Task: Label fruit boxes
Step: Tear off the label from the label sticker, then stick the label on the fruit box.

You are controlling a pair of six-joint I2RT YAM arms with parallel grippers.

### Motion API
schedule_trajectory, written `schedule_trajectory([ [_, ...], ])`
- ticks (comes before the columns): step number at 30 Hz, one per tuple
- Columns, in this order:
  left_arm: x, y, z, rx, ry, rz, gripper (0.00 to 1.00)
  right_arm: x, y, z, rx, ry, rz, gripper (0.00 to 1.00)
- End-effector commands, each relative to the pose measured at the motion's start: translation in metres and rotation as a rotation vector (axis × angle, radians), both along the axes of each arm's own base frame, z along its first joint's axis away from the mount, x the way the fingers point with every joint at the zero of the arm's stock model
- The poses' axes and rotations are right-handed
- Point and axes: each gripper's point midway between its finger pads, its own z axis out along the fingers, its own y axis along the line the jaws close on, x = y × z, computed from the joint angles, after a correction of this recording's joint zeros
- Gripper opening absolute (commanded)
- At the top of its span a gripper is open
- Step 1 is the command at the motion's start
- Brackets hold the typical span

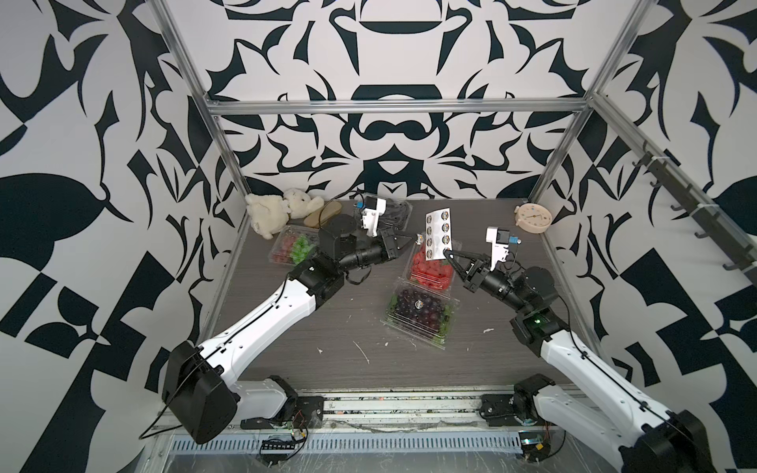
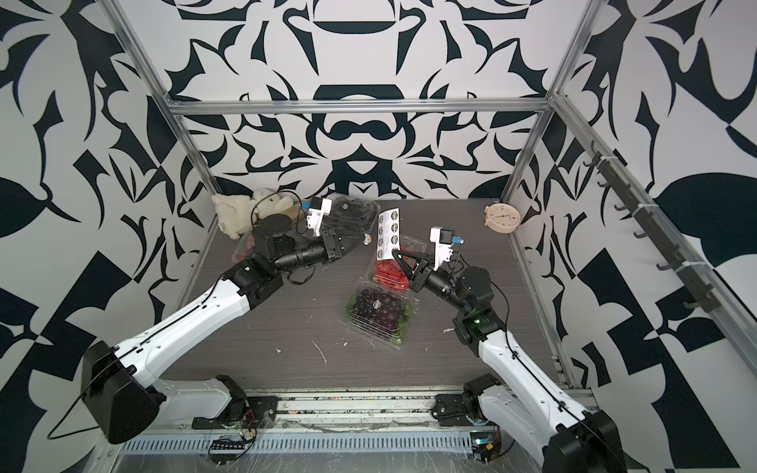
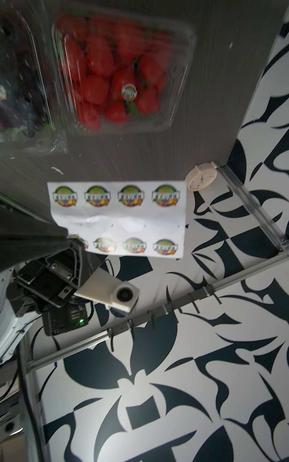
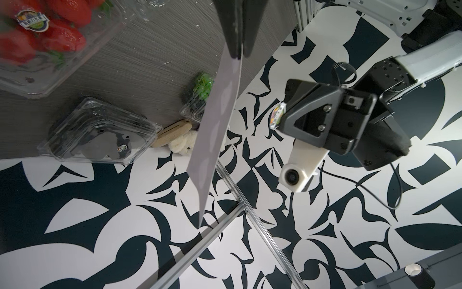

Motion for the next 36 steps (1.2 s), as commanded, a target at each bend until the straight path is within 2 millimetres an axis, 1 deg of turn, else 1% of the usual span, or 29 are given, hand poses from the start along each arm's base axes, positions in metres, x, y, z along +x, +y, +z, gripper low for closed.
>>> schedule_trajectory([
  [1,0.014,0.033,0.003,0.044,0.008,0.087,0.0,-0.008,-0.003,0.024,0.007,-0.094,-0.008,0.0],
  [6,0.053,0.091,-0.026,0.126,0.125,0.256,0.0,-0.012,-0.004,0.023,-0.008,-0.106,-0.007,0.0],
  [8,0.064,0.111,-0.032,0.131,0.151,0.299,0.0,-0.014,-0.004,0.022,-0.013,-0.11,-0.004,0.0],
  [9,0.076,0.12,-0.047,0.151,0.191,0.324,0.0,-0.015,-0.004,0.021,-0.016,-0.112,0.0,0.0],
  [10,0.083,0.129,-0.054,0.163,0.207,0.346,0.0,-0.016,-0.004,0.02,-0.018,-0.114,0.002,0.0],
  [12,0.098,0.155,-0.071,0.196,0.257,0.408,0.0,-0.018,-0.004,0.019,-0.019,-0.121,0.003,0.0],
  [15,0.119,0.187,-0.097,0.177,0.327,0.467,0.0,-0.021,-0.005,0.019,-0.025,-0.121,0.0,0.0],
  [19,0.141,0.22,-0.12,0.163,0.372,0.53,0.0,-0.024,-0.008,0.018,-0.035,-0.122,-0.01,0.0],
  [21,0.15,0.236,-0.134,0.19,0.398,0.563,0.0,-0.025,-0.009,0.018,-0.038,-0.125,-0.015,0.0],
  [24,0.161,0.257,-0.155,0.207,0.441,0.594,0.0,-0.024,-0.009,0.016,-0.04,-0.117,-0.013,0.0],
  [27,0.169,0.271,-0.173,0.216,0.478,0.608,0.0,-0.022,-0.004,0.013,-0.037,-0.098,0.015,0.0],
  [30,0.177,0.28,-0.186,0.231,0.506,0.607,0.0,-0.02,0.001,0.01,-0.029,-0.086,0.046,0.0],
  [36,0.192,0.292,-0.199,0.238,0.526,0.618,0.0,-0.018,0.003,0.006,-0.028,-0.073,0.055,0.0],
])
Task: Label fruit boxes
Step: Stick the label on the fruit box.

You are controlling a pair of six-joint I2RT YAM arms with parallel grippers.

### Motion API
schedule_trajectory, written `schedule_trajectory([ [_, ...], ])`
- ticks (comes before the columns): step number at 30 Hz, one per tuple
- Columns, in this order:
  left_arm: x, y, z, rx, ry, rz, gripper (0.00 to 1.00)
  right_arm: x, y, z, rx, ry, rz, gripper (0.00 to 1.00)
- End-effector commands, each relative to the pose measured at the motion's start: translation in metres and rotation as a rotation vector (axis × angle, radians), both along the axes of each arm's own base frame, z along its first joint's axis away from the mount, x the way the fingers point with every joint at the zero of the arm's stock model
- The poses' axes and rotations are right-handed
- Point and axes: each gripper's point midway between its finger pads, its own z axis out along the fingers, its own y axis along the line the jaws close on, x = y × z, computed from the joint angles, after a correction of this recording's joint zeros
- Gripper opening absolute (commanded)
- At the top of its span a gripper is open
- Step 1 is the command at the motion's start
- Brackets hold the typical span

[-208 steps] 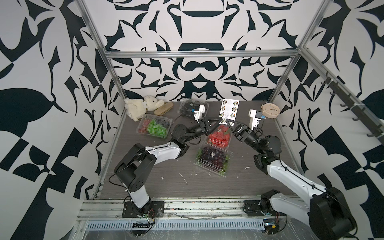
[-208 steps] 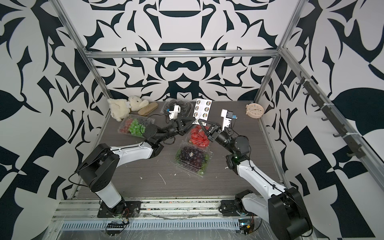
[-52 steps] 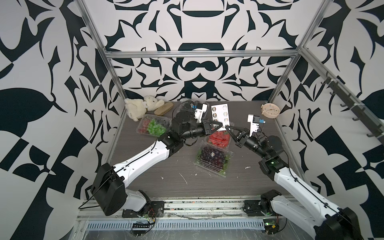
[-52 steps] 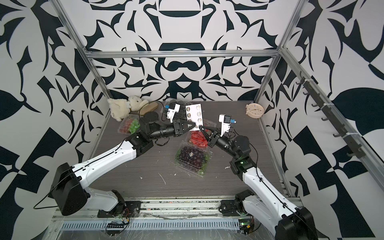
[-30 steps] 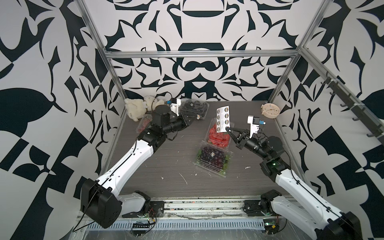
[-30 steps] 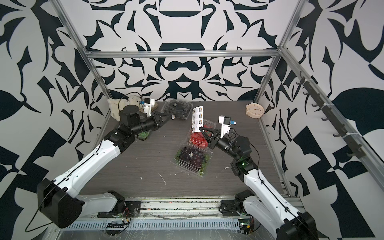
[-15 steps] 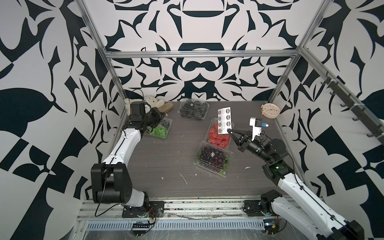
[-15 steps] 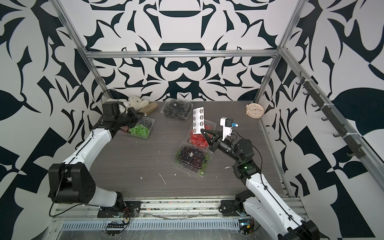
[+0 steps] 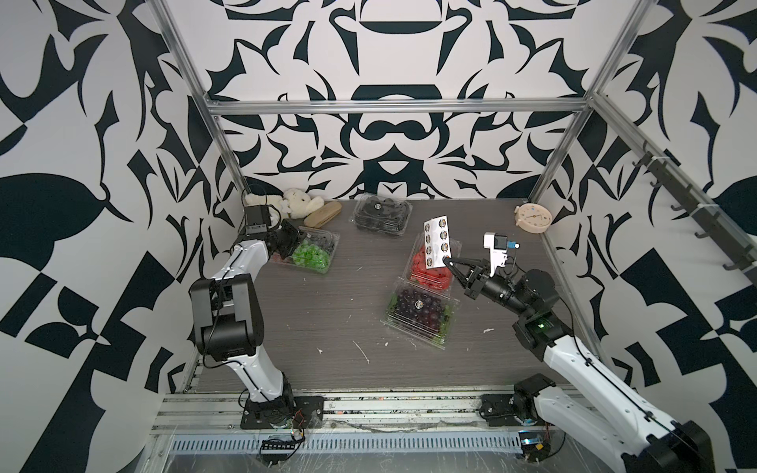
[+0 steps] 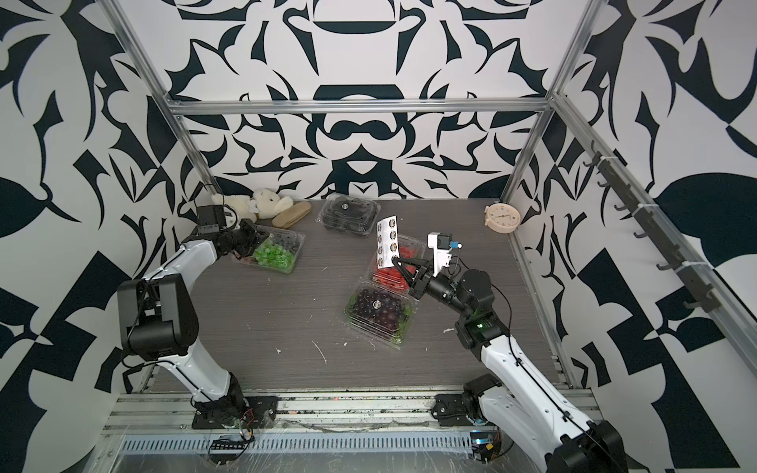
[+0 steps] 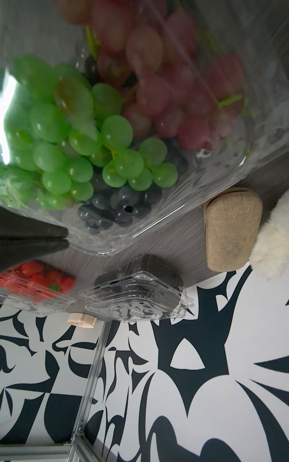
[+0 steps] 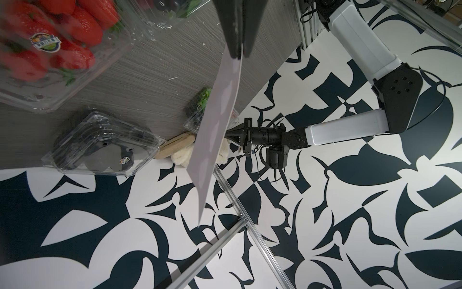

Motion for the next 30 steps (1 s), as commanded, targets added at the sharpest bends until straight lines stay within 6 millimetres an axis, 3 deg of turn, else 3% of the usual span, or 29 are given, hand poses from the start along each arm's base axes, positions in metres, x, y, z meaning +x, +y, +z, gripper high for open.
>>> schedule_trajectory([
  [1,0.008,0.002,-0.001,0.004,-0.004,-0.027,0.0,-0.008,0.002,0.02,0.03,-0.081,0.028,0.0],
  [16,0.004,0.012,-0.04,0.076,0.14,-0.022,0.0,-0.007,0.001,0.017,0.028,-0.074,0.022,0.0],
  [30,-0.008,0.016,-0.061,0.191,0.258,-0.035,0.0,-0.009,-0.001,0.02,0.027,-0.084,0.014,0.0],
])
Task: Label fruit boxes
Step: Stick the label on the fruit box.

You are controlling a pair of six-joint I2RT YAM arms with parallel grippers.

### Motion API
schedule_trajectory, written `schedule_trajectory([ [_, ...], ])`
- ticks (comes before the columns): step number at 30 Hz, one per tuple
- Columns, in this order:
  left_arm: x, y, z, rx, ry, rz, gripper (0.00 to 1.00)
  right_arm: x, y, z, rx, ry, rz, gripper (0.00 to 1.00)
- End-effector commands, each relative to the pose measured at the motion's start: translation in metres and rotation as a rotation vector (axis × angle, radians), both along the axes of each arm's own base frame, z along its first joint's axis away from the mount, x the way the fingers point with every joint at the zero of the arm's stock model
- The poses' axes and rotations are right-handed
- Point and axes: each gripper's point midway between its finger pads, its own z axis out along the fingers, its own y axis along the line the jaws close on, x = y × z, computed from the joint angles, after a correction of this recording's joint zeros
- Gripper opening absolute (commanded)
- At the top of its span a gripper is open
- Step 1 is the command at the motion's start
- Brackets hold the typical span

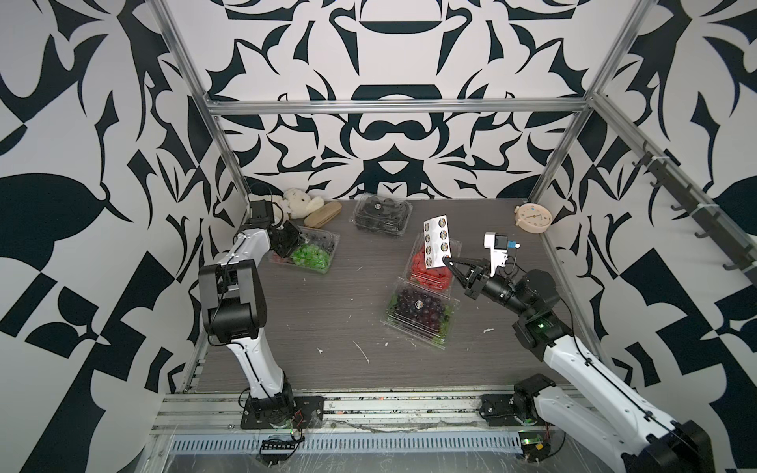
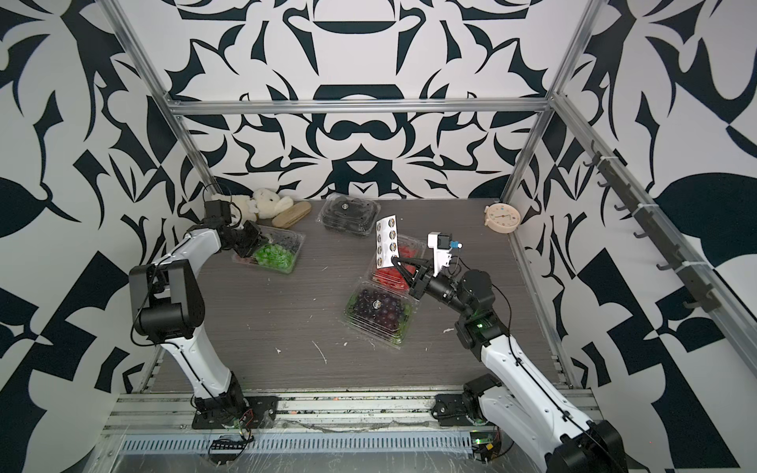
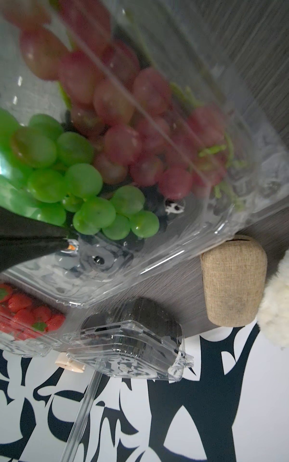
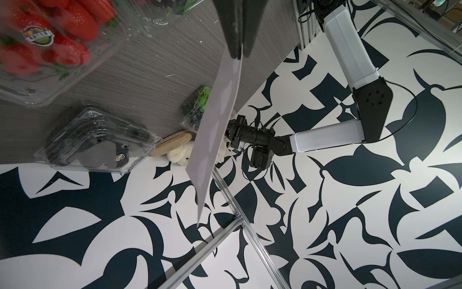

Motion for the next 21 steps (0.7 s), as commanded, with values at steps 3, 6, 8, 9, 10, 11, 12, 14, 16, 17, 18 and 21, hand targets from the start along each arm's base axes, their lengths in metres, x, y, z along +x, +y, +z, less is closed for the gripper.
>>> schedule_trajectory([
  [3,-0.0147,0.0042,-0.0249,0.086,0.12,-0.014,0.01,-0.0065,-0.0013,0.0142,0.017,-0.062,0.004,0.0],
  [6,-0.0164,0.0056,-0.027,0.114,0.144,-0.019,0.05,-0.007,-0.0015,0.0145,0.017,-0.064,0.004,0.0],
  [8,-0.0167,0.0068,-0.0283,0.125,0.157,-0.02,0.11,-0.0072,-0.0013,0.0141,0.017,-0.063,0.005,0.0],
  [9,-0.0169,0.0075,-0.0286,0.133,0.163,-0.02,0.13,-0.007,-0.0014,0.0137,0.017,-0.062,0.004,0.0],
  [10,-0.0176,0.0078,-0.0295,0.14,0.171,-0.021,0.18,-0.0069,-0.0015,0.0142,0.017,-0.064,0.004,0.0],
  [11,-0.018,0.0081,-0.0301,0.151,0.178,-0.025,0.24,-0.0074,-0.0015,0.0148,0.018,-0.065,0.005,0.0],
  [12,-0.0186,0.0087,-0.0312,0.16,0.185,-0.027,0.29,-0.0073,-0.0016,0.015,0.018,-0.066,0.004,0.0],
  [14,-0.0189,0.0093,-0.0315,0.177,0.191,-0.03,0.33,-0.0078,-0.0019,0.0148,0.018,-0.065,0.004,0.0],
  [16,-0.0182,0.0097,-0.0306,0.19,0.192,-0.032,0.34,-0.008,-0.0021,0.0159,0.019,-0.068,0.003,0.0],
  [17,-0.018,0.0096,-0.0306,0.193,0.194,-0.034,0.35,-0.0082,-0.0018,0.0154,0.019,-0.067,0.004,0.0],
  [18,-0.0179,0.0109,-0.0299,0.199,0.197,-0.03,0.35,-0.0082,-0.0017,0.0155,0.019,-0.067,0.004,0.0],
  [21,-0.0171,0.0118,-0.029,0.213,0.201,-0.034,0.35,-0.0084,-0.002,0.0161,0.02,-0.069,0.004,0.0],
])
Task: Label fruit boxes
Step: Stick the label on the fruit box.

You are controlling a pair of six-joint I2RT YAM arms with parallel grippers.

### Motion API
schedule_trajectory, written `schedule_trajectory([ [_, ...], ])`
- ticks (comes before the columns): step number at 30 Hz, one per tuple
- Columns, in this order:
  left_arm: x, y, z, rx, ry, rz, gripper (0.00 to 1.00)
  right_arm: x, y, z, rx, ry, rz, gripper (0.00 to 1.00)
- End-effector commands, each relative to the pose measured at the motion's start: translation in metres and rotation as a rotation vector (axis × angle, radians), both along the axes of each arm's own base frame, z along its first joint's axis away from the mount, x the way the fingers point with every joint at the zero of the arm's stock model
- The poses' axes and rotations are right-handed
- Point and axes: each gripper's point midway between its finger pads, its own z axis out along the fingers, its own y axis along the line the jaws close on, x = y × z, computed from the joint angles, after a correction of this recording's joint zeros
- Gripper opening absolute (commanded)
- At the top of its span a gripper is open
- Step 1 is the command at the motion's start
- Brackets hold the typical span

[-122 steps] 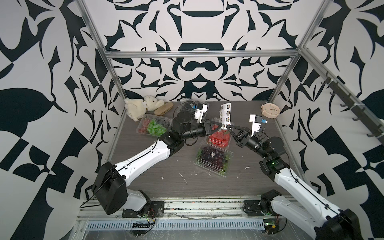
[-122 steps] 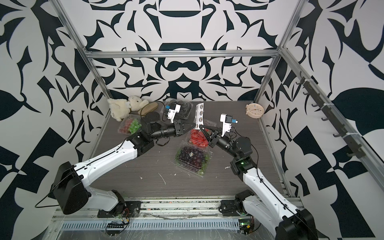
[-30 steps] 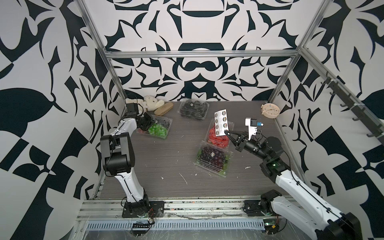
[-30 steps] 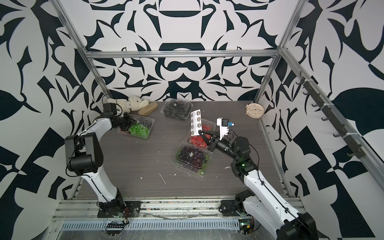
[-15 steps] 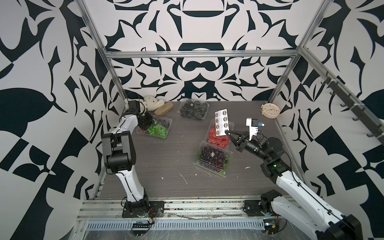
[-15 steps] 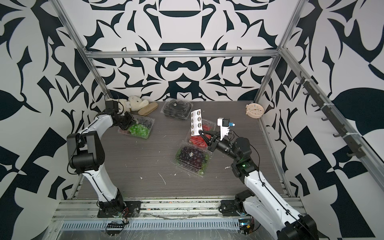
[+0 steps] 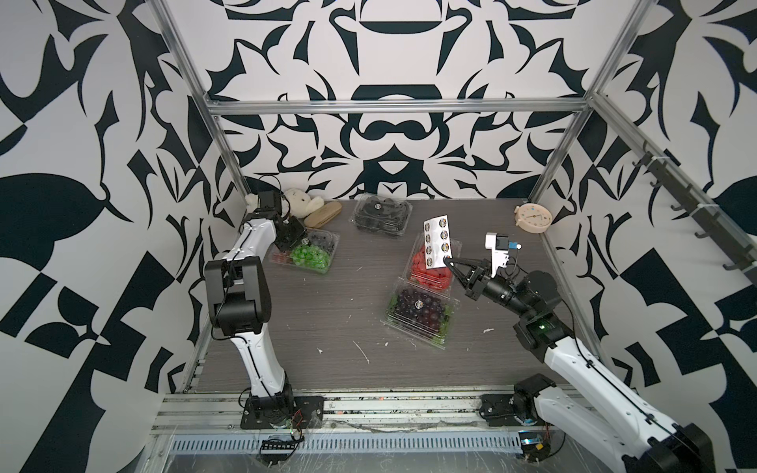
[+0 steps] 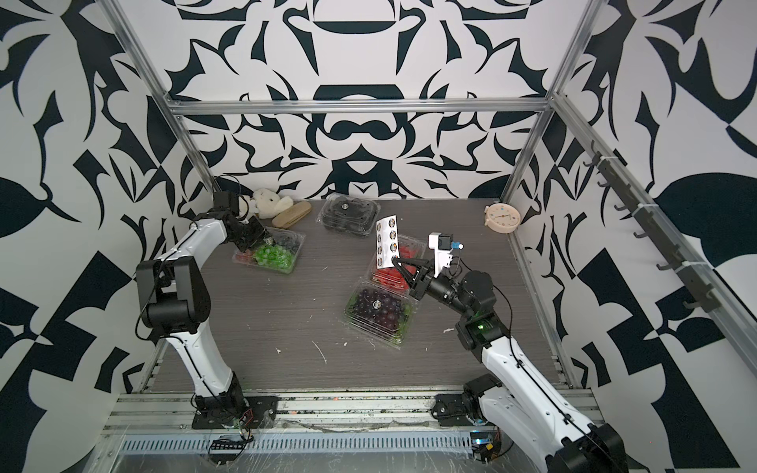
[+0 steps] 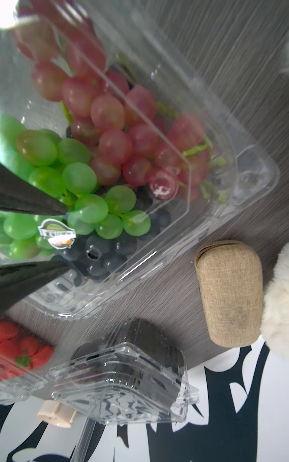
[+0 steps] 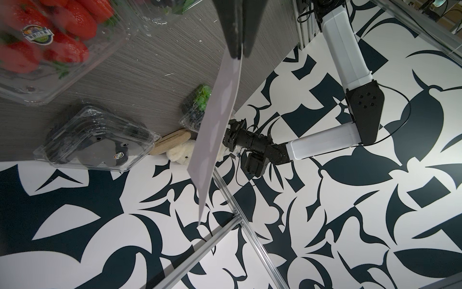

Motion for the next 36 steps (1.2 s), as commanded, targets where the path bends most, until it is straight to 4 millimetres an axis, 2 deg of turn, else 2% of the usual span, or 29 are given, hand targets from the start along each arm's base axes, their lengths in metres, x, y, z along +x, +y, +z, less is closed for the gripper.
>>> schedule_trajectory([
  [1,-0.021,0.007,-0.031,0.05,0.142,-0.001,0.36,-0.007,-0.001,0.015,0.018,-0.064,0.003,0.0],
  [4,-0.019,0.008,-0.022,0.077,0.132,-0.003,0.43,-0.007,-0.001,0.015,0.018,-0.065,0.003,0.0],
  [6,-0.016,0.006,-0.011,0.08,0.104,-0.009,0.43,-0.006,-0.001,0.015,0.018,-0.064,0.003,0.0],
  [9,-0.01,0.002,0.005,0.073,0.048,-0.01,0.32,-0.006,-0.001,0.014,0.018,-0.062,0.002,0.0],
  [10,-0.009,0.001,0.008,0.066,0.036,-0.009,0.25,-0.005,-0.002,0.014,0.017,-0.061,0.0,0.0],
  [11,-0.008,0.0,0.01,0.06,0.027,-0.012,0.15,-0.006,-0.001,0.014,0.017,-0.06,0.002,0.0],
  [12,-0.009,0.0,0.009,0.056,0.034,-0.008,0.08,-0.005,-0.001,0.013,0.017,-0.058,0.002,0.0],
  [15,-0.009,-0.003,0.003,0.038,0.047,-0.015,0.0,-0.005,-0.001,0.013,0.016,-0.059,0.002,0.0],
  [19,-0.009,-0.003,-0.003,0.037,0.06,-0.014,0.0,-0.004,-0.001,0.012,0.015,-0.056,0.003,0.0],
  [29,-0.004,-0.005,0.008,0.027,0.026,-0.016,0.0,-0.003,0.0,0.011,0.014,-0.054,0.001,0.0],
  [36,-0.003,-0.008,0.007,0.018,0.021,-0.019,0.0,-0.003,0.0,0.011,0.015,-0.052,0.003,0.0],
])
